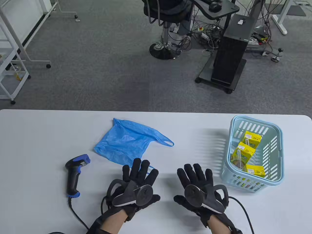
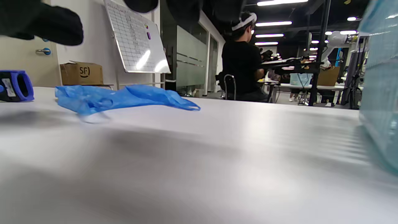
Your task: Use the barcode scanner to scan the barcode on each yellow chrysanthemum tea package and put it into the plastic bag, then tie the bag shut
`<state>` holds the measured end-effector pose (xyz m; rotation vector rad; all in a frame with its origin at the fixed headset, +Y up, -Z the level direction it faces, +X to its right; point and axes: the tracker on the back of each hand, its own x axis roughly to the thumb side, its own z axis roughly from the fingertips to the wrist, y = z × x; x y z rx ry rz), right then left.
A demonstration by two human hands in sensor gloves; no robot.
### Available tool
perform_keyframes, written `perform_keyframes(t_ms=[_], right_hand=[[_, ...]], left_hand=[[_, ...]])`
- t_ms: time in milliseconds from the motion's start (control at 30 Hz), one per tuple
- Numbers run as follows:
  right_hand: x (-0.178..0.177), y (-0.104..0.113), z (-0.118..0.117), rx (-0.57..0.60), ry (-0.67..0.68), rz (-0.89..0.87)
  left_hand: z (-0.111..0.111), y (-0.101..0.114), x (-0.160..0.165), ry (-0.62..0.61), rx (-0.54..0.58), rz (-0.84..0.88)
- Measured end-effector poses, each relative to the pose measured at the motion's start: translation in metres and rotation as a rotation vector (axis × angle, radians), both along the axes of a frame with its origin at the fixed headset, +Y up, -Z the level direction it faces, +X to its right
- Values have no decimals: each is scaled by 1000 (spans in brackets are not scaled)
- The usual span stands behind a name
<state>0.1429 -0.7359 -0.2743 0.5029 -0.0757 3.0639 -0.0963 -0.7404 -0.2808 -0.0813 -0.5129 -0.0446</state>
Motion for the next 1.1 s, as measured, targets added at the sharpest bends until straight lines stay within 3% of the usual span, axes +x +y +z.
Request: perform_keyframes(t_ms=[433, 600, 733, 900, 1100], right_hand=[[1, 2, 0, 8, -22, 25], [2, 3, 2, 0, -33, 45], [2, 4, 2, -5, -41, 50], [-1, 2, 3, -22, -31, 49], [1, 4, 2, -28, -43, 37]], left_hand=[[1, 8, 3, 46, 56, -52], [-2, 9, 0, 90, 27, -31], [-2, 17, -6, 168, 13, 5], [3, 48, -14, 268, 52, 100], [-17, 64, -30, 493, 73, 218]])
